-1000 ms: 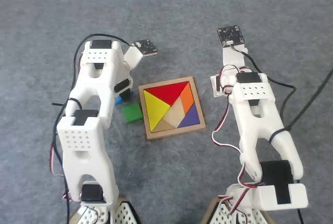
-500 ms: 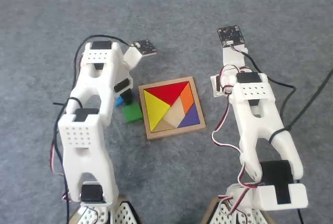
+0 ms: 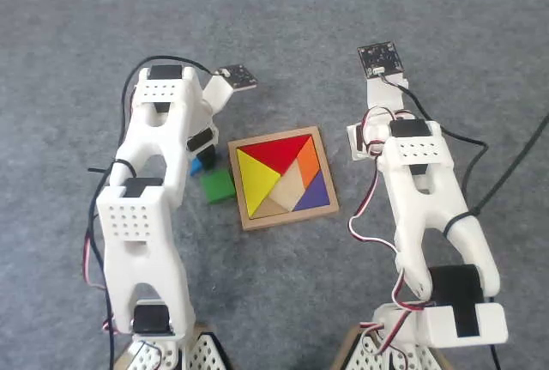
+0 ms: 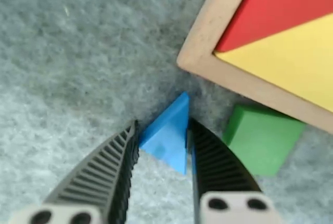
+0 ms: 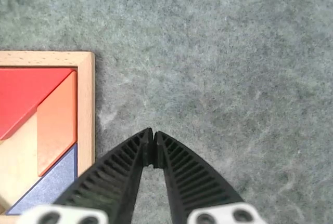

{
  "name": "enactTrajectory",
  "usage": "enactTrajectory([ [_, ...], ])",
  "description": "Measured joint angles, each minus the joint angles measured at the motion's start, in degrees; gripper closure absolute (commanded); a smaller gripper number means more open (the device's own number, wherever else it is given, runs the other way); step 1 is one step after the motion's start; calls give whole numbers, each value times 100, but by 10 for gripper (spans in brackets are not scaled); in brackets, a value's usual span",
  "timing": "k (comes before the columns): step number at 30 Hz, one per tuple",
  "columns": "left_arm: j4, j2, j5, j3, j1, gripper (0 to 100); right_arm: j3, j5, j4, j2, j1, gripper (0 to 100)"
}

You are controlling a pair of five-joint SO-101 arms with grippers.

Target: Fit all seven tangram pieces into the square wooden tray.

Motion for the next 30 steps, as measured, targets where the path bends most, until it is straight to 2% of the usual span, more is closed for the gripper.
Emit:
enactTrajectory([
  [18, 202, -26, 299, -9, 9, 904, 0, 0, 0, 0, 0, 989],
  [30, 659, -1257, 668, 0, -18, 900, 0, 0, 0, 0, 0, 989],
])
